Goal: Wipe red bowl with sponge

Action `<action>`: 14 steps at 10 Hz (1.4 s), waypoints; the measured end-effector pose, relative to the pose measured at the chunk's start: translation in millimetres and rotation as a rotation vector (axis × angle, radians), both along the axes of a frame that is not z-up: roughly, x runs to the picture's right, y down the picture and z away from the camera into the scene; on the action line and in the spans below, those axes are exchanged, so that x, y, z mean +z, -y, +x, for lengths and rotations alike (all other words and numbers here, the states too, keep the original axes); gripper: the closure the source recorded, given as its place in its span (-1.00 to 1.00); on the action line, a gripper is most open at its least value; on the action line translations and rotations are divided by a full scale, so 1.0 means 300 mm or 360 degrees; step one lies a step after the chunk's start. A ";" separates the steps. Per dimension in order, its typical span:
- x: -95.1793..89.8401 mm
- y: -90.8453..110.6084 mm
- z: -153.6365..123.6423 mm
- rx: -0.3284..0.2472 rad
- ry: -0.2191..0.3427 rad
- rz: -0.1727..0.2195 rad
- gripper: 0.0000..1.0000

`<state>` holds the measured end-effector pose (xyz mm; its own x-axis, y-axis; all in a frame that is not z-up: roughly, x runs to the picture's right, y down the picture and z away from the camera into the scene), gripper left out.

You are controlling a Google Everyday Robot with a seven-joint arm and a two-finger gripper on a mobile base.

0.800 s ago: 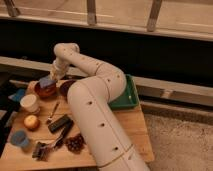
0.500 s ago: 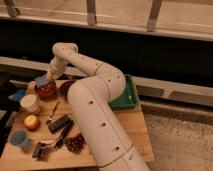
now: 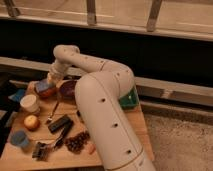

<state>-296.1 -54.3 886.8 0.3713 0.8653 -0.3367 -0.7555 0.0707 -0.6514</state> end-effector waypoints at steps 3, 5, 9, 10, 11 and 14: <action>0.049 0.025 0.067 0.0037 -0.0082 -0.0027 1.00; 0.110 0.078 0.077 0.0037 -0.0113 -0.0014 1.00; 0.095 0.089 -0.085 0.0021 0.0061 0.0031 1.00; 0.079 0.077 -0.102 0.0025 0.0104 0.0024 1.00; 0.053 0.045 -0.120 0.0021 0.0148 -0.0002 1.00; 0.023 -0.030 -0.058 0.0026 0.0097 -0.0092 1.00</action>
<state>-313.6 -45.3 893.5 0.3785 0.8513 -0.3634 -0.7152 0.0199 -0.6986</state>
